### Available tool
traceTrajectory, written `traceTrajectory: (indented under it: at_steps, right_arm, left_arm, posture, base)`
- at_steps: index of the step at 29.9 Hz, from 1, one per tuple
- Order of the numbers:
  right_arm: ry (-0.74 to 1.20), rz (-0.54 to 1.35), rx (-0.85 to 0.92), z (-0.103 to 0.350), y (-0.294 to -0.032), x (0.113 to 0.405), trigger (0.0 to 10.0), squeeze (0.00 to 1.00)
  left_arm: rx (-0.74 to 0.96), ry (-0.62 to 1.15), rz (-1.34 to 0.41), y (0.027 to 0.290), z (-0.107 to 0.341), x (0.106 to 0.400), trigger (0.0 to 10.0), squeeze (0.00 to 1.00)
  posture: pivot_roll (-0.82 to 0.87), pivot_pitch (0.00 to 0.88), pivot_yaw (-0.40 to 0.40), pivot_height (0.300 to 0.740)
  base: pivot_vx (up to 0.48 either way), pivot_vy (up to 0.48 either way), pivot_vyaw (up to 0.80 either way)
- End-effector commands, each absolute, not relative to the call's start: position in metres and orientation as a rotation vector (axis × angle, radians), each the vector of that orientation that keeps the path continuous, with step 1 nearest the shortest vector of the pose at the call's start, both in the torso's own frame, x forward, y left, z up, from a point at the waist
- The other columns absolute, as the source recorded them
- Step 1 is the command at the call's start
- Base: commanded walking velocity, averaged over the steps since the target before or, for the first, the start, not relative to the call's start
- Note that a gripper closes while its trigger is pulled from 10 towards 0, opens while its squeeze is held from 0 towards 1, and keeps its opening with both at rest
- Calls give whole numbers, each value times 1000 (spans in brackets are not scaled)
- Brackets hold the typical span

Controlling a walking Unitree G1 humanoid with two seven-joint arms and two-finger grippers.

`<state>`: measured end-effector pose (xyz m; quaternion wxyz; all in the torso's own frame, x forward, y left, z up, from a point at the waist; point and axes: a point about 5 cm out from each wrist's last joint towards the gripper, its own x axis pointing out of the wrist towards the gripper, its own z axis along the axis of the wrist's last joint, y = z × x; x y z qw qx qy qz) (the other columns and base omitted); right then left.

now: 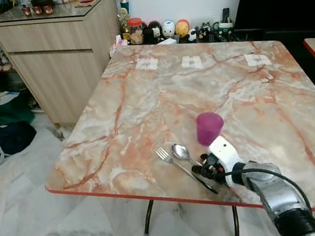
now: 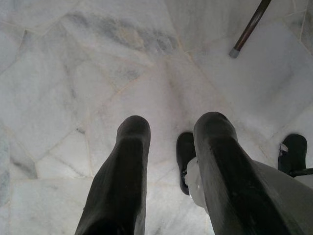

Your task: Setting the table

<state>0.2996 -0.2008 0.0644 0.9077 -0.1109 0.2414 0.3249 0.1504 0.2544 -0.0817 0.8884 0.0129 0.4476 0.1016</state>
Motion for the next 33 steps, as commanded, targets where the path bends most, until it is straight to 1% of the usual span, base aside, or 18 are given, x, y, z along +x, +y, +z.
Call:
traceTrajectory:
  at_steps: [1, 9, 10, 25, 33]
  right_arm:
    - [477, 652, -231, 69, -201, 307, 10000, 0]
    - [494, 645, -226, 62, -192, 311, 10000, 0]
    - [497, 643, -222, 61, -192, 311, 0, 0]
    - [523, 644, -230, 52, -195, 308, 0, 0]
    - [532, 643, -239, 48, -193, 306, 0, 0]
  left_arm:
    - [28, 965, 220, 259, -84, 143, 10000, 0]
    - [24, 963, 223, 257, -84, 143, 10000, 0]
    - [23, 962, 223, 257, -84, 143, 10000, 0]
    - [19, 967, 218, 254, -85, 142, 10000, 0]
    - [18, 979, 206, 241, -90, 139, 10000, 0]
  posture:
    - [-37, 3, 3, 740]
    - [-23, 11, 3, 740]
    - [-22, 12, 3, 740]
    - [-26, 16, 3, 740]
    - [-23, 16, 1, 740]
  base:
    - [0, 0, 0]
    - [0, 0, 0]
    - [0, 0, 0]
    - [0, 0, 0]
    - [0, 0, 0]
